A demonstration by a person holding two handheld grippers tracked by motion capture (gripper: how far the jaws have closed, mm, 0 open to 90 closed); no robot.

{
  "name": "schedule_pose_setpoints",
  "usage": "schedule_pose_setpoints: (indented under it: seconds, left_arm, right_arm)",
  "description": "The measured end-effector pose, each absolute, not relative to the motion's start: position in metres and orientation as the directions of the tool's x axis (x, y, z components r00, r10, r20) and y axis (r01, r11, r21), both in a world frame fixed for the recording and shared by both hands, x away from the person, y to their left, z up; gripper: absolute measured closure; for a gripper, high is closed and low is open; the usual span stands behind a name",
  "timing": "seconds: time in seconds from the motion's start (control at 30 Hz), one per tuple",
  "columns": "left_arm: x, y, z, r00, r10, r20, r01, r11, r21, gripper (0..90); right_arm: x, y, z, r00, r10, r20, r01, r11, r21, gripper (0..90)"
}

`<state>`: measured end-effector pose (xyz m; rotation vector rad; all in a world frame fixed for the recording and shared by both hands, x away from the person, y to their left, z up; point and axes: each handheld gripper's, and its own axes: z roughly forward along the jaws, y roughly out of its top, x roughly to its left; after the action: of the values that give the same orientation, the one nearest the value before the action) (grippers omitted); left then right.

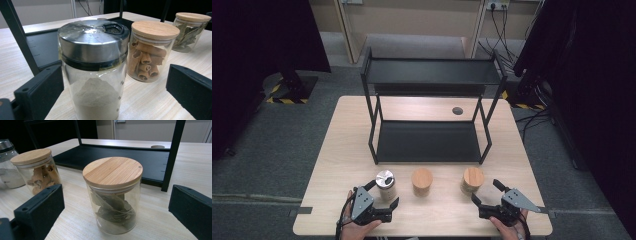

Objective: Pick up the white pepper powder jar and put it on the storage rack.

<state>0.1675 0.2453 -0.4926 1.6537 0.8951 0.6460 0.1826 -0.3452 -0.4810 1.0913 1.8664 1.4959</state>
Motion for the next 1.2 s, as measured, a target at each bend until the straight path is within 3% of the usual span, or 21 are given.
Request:
schedule_pose_setpoints:
  seconds: [1.2]
  left_arm:
    - [0.1703, 0.2425, -0.4947, 0.533, 0.845, -0.046, 0.246, -0.103, 0.964, 1.6]
  right_arm:
    - [0.1825, -0.3472, -0.4818, -0.544, 0.832, 0.104, 0.276, 0.061, 0.959, 0.5]
